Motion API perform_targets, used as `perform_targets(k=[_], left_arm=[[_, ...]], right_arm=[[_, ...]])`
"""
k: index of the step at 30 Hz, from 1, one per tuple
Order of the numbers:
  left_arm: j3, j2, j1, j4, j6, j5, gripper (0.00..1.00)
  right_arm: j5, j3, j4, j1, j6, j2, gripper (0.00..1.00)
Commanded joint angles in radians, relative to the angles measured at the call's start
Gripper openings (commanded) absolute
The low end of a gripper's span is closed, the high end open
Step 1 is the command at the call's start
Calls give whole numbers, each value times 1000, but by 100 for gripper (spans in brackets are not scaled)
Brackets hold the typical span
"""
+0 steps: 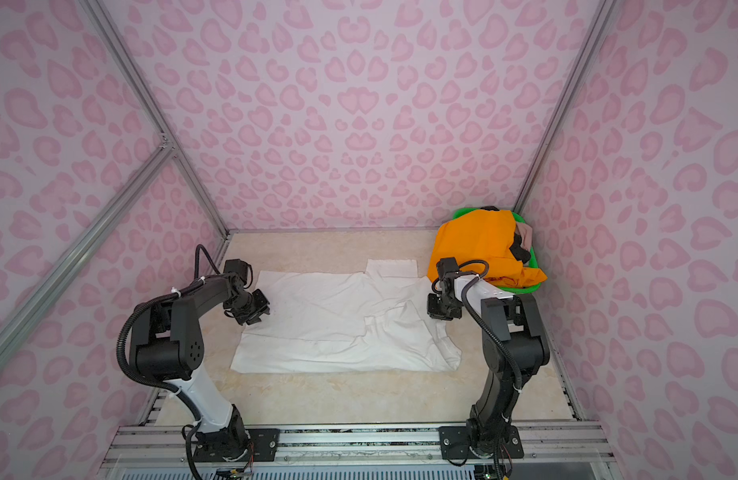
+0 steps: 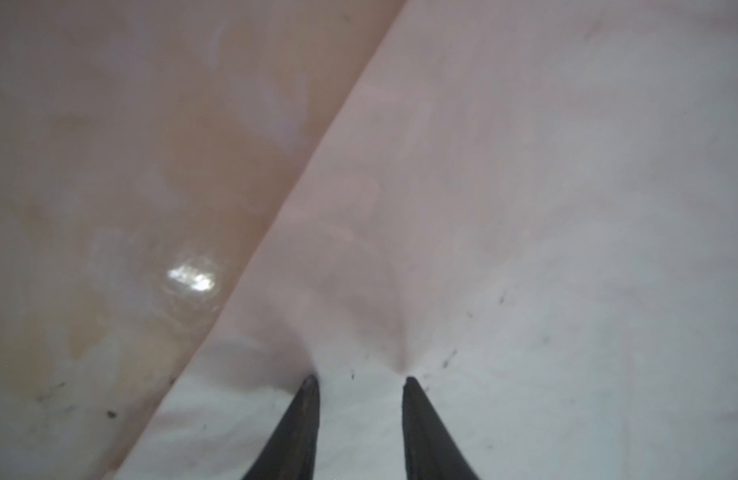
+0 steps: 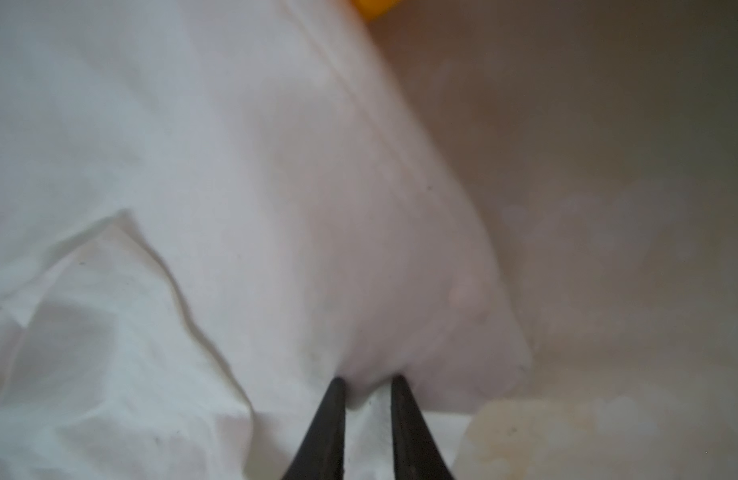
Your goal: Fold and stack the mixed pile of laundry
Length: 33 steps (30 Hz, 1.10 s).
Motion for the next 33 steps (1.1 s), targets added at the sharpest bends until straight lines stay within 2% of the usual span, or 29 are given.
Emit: perform_targets(k=[1,8,12,16,19,22,25,27,30,33], left_arm=[[-49,-22,17,-66,-51,-99,33],[-215,-160,84,-80,-86,-146,32],[-262,-219,90,-105,-67,-186,32],[-267,-234,91,-98,-56,-178,33],[-216,-217,91,-99,-35,-141,35],[-135,-199,91,-126,-18,-142,41],[-49,-181,91,-146,7,-150,45],[5,-163,91,-142,32,-155,51],[72,-112,95,-109,77,-168,66],[160,-19,112,-106,96,-168,69]], right_arm=[[19,-22,-24,-1,-11,13,22],[32,-104,-56,6,-22,-47,22],[35,-149,-79,32,-30,-82,22],[50,-153,-110,55,-38,-101,23],[79,-119,-127,60,-42,-116,27],[96,-48,-148,69,-67,-131,31],[70,36,-145,73,-114,-123,36],[45,110,-143,73,-144,-86,40],[-3,247,-137,74,-186,8,45],[-28,393,-129,74,-202,132,45]])
